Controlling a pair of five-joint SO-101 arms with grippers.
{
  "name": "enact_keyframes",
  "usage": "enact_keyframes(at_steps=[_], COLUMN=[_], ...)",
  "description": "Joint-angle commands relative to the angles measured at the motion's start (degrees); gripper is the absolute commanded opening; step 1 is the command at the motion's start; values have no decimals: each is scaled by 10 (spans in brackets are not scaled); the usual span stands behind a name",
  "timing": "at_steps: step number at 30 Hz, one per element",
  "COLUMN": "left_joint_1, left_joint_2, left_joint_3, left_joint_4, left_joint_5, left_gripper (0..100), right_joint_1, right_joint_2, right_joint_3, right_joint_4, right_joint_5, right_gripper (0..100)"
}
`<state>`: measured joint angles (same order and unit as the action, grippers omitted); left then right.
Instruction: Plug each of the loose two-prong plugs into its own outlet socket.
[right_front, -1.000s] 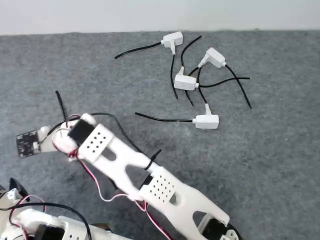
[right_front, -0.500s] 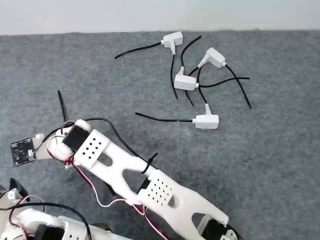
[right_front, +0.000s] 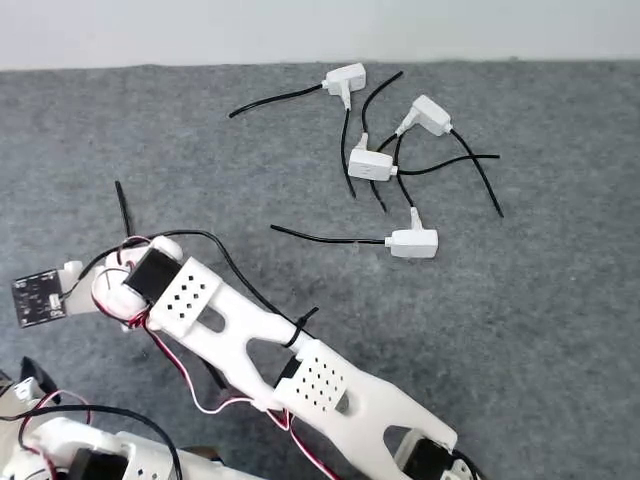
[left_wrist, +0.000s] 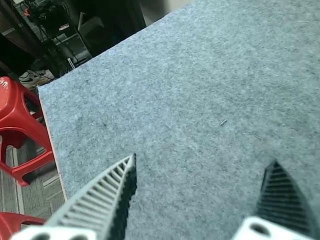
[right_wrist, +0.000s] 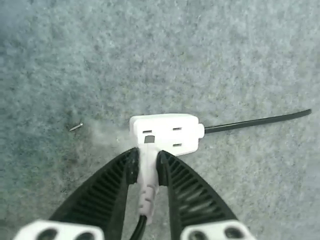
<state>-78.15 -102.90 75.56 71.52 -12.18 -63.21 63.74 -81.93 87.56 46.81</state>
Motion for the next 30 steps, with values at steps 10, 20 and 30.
enact_keyframes(at_steps=[10, 20, 30], left_joint_1=[2, 2, 2], left_joint_2=[0, 0, 0], left_joint_3=[-5, -5, -4], left_joint_4=[-1, -1, -1], left_joint_5=[-4, -4, -4], left_gripper=[387, 387, 387], right_joint_1=[1, 1, 3], right_joint_2=[28, 31, 43], right_joint_3=[-28, -28, -28], right_joint_4=[-35, -16, 44], right_joint_5=[25, -4, -5], right_gripper=[8, 8, 8])
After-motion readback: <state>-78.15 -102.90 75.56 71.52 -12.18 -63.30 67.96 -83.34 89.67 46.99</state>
